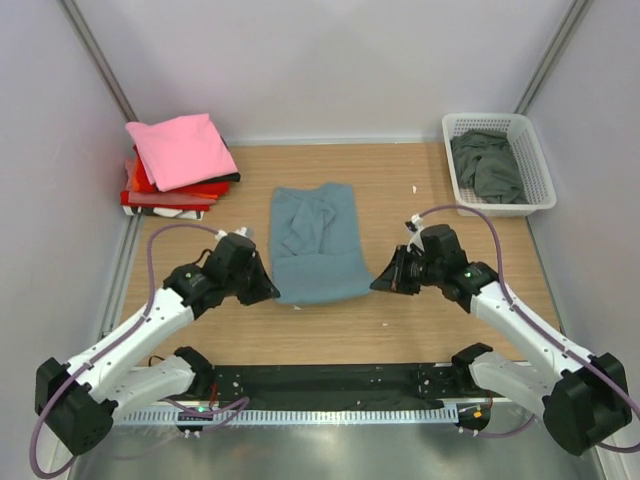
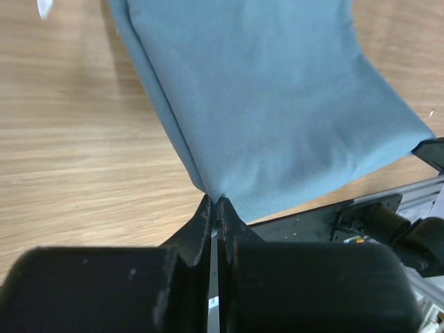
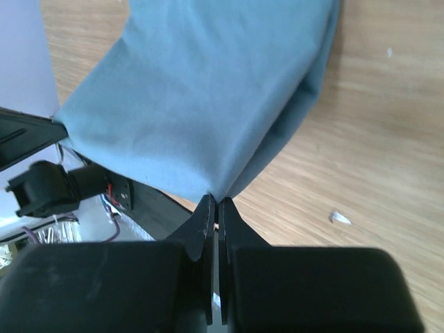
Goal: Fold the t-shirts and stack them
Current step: Fold the tshirt
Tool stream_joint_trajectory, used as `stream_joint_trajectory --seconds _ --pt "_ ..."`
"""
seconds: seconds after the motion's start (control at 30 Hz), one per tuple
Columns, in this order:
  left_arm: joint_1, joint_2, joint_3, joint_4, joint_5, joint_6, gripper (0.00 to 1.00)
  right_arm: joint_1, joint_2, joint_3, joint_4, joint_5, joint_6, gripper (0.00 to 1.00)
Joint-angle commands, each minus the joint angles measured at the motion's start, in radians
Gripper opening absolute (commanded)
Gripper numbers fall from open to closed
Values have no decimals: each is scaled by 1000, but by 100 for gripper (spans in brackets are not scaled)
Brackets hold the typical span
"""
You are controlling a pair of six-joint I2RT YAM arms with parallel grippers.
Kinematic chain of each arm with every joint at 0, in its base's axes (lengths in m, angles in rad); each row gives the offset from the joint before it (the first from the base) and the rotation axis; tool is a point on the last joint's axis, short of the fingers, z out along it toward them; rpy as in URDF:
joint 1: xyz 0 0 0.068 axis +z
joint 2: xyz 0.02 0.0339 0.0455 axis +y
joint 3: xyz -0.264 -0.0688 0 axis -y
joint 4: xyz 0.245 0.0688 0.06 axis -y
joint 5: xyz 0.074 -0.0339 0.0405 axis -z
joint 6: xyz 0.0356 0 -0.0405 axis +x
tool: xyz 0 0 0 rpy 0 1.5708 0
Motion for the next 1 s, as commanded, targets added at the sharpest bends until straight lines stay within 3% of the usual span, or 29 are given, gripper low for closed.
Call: stream_joint_trajectory --seconds 0.0,0.3,0.63,0.73,0.87,0.9,0.93,0.97 --pt "16 74 161 -151 -88 84 0 2 77 184 -36 61 -49 1" --pt "225 313 408 -154 14 243 0 -12 388 486 -78 132 -171 1" --pt "338 614 629 -117 112 337 0 -47 651 783 -98 196 -199 1" --pt "370 751 784 -139 122 360 0 -70 726 898 -112 219 -210 1" --pt "422 1006 1055 -212 116 383 1 -110 963 1122 -127 245 -211 1" --pt "440 1067 1225 -237 114 392 6 -125 1026 1197 -150 256 -217 1" --pt "450 1147 1317 -266 114 397 22 -139 1094 1394 -162 253 -227 12" --pt "459 1284 1434 -341 94 389 36 -151 1281 1529 -184 227 -252 37"
